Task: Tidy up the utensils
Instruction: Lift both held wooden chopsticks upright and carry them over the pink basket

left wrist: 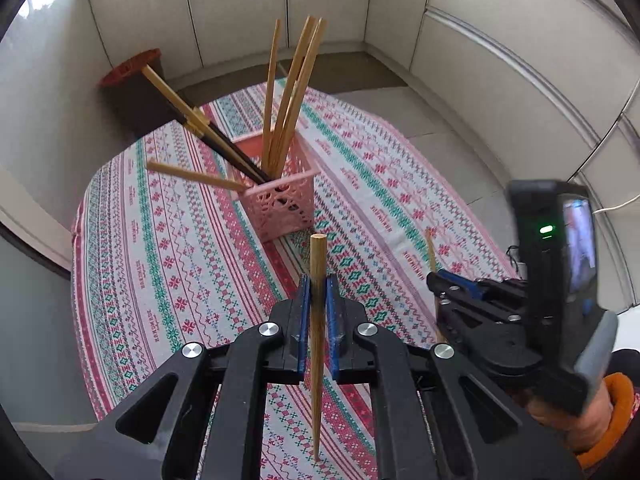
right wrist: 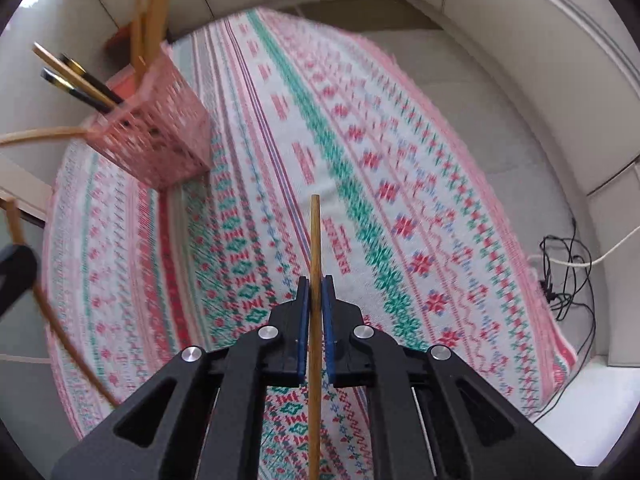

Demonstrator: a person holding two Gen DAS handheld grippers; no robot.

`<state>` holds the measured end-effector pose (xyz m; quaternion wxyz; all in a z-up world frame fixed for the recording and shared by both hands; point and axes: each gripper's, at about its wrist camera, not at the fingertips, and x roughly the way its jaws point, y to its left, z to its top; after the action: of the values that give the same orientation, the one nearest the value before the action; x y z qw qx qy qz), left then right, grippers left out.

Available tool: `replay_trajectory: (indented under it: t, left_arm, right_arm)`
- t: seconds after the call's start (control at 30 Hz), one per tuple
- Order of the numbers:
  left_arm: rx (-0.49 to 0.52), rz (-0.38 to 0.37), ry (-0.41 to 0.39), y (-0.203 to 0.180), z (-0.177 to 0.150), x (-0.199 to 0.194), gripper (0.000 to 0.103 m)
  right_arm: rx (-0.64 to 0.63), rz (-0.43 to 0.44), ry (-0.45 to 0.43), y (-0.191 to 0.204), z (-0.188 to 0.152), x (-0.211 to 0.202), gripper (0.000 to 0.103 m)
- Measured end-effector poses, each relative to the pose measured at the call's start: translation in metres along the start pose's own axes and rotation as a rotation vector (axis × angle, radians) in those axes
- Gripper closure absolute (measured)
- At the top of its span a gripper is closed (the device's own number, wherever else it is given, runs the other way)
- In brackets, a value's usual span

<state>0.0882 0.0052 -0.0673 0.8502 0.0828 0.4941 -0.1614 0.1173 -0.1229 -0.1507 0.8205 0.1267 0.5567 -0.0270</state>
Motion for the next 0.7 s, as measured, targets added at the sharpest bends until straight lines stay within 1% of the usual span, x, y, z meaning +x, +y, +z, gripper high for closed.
replay_trajectory:
  t: [0.1,0.2,0.3,0.37,0.4,0.43,0.47,0.5,0.53,0.57,0.6,0.63,0.67,0.7]
  left_arm:
    - [-0.008,-0.018,-0.060,0.000,0.004,-0.024,0.096]
    - [-0.022,-0.037,-0.131,0.000,0.011,-0.052,0.096]
    - [-0.018,-0.048,-0.197,-0.003,0.022,-0.078,0.096]
    - [-0.008,-0.057,-0.227,-0.006,0.028,-0.090,0.096]
    - [0.000,-0.065,-0.227,-0.007,0.031,-0.092,0.095]
    - [0.026,-0.080,-0.201,-0.011,0.034,-0.088,0.095]
    - [0.063,-0.096,-0.152,-0.016,0.035,-0.079,0.092]
    - [0.089,-0.096,-0.068,-0.024,0.035,-0.056,0.085]
    - [0.073,-0.078,-0.014,-0.026,0.033,-0.034,0.062]
    - [0.056,-0.059,0.064,-0.030,0.029,-0.003,0.043]
    - [0.055,-0.051,0.127,-0.034,0.025,0.021,0.045]
    - [0.055,-0.036,0.207,-0.038,0.018,0.053,0.047]
    - [0.055,0.001,0.259,-0.041,0.011,0.081,0.047]
    - [0.049,0.029,0.280,-0.043,0.008,0.096,0.047]
  right_arm:
    - [-0.023,0.030,-0.089,-0.007,0.005,-0.045,0.097]
    - [-0.034,0.051,-0.173,-0.004,0.010,-0.085,0.097]
    - [-0.020,0.077,-0.252,-0.005,0.024,-0.119,0.097]
    - [-0.023,0.088,-0.291,-0.007,0.031,-0.138,0.097]
    - [-0.033,0.090,-0.319,-0.007,0.038,-0.151,0.097]
    - [-0.039,0.090,-0.342,-0.009,0.043,-0.160,0.096]
    - [-0.044,0.087,-0.369,-0.008,0.048,-0.169,0.096]
    - [-0.043,0.083,-0.396,-0.008,0.054,-0.177,0.096]
    - [-0.039,0.080,-0.413,-0.008,0.058,-0.182,0.096]
    - [-0.032,0.079,-0.433,-0.009,0.064,-0.187,0.096]
    - [-0.024,0.080,-0.444,-0.010,0.071,-0.190,0.096]
    - [-0.012,0.087,-0.448,-0.011,0.075,-0.191,0.096]
    - [0.004,0.097,-0.450,-0.013,0.080,-0.191,0.096]
    - [0.014,0.104,-0.450,-0.014,0.083,-0.190,0.096]
